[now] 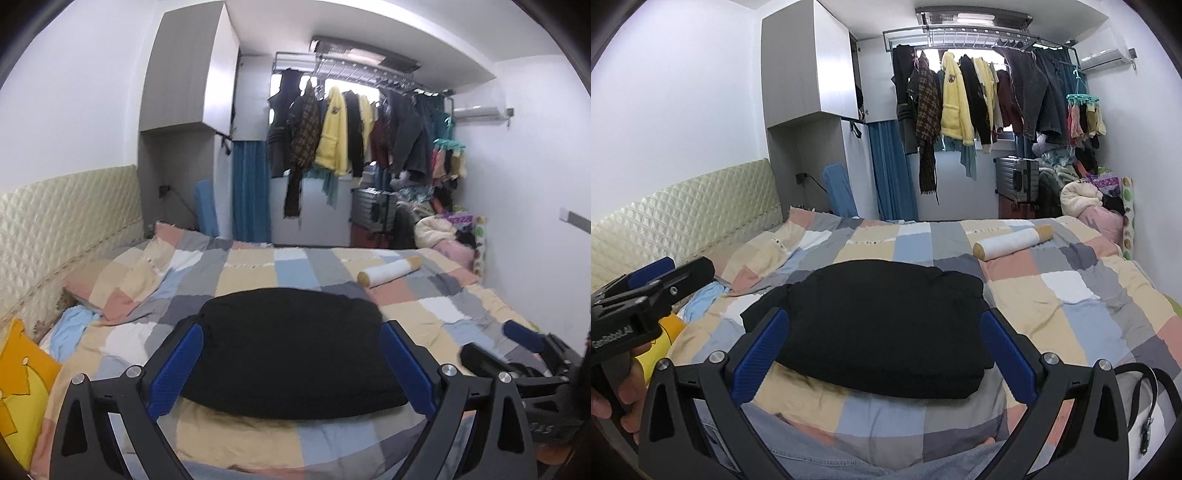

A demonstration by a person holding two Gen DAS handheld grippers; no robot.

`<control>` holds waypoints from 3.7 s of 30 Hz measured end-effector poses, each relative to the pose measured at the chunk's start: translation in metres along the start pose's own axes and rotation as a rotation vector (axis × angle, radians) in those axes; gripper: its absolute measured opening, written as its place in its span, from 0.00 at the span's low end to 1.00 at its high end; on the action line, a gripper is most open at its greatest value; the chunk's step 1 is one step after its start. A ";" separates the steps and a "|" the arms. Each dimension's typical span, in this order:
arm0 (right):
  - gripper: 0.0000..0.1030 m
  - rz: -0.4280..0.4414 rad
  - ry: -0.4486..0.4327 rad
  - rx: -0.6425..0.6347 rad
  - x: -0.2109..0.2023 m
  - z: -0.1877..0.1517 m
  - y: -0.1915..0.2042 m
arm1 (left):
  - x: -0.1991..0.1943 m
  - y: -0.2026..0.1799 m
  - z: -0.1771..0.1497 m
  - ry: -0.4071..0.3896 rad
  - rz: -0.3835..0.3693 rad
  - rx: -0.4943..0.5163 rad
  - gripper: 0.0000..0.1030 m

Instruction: Fold large clothes

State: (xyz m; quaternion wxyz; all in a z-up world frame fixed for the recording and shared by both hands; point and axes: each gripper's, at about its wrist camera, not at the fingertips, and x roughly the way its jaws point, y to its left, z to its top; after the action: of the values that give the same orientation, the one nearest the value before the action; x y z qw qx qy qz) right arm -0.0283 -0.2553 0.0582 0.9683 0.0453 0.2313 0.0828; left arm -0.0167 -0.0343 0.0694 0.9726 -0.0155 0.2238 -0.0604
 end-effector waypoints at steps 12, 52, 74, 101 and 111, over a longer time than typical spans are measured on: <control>1.00 -0.013 0.036 0.003 0.013 -0.003 0.001 | 0.021 0.017 -0.010 0.048 0.015 -0.029 0.94; 1.00 -0.048 0.079 0.029 0.020 -0.011 -0.005 | 0.029 0.034 -0.013 0.091 0.018 -0.025 0.94; 1.00 -0.065 0.078 0.020 0.023 -0.017 -0.001 | 0.028 0.035 -0.018 0.104 -0.042 -0.036 0.94; 1.00 -0.074 0.076 0.015 0.021 -0.017 0.004 | 0.019 0.036 -0.014 0.087 -0.047 -0.035 0.94; 1.00 -0.074 0.079 0.018 0.021 -0.017 0.003 | 0.017 0.037 -0.014 0.082 -0.039 -0.041 0.94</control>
State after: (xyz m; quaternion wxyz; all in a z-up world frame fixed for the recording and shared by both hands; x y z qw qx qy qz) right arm -0.0177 -0.2474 0.0341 0.9604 0.0419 0.2714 0.0466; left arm -0.0035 0.0005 0.0472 0.9608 -0.0372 0.2642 -0.0752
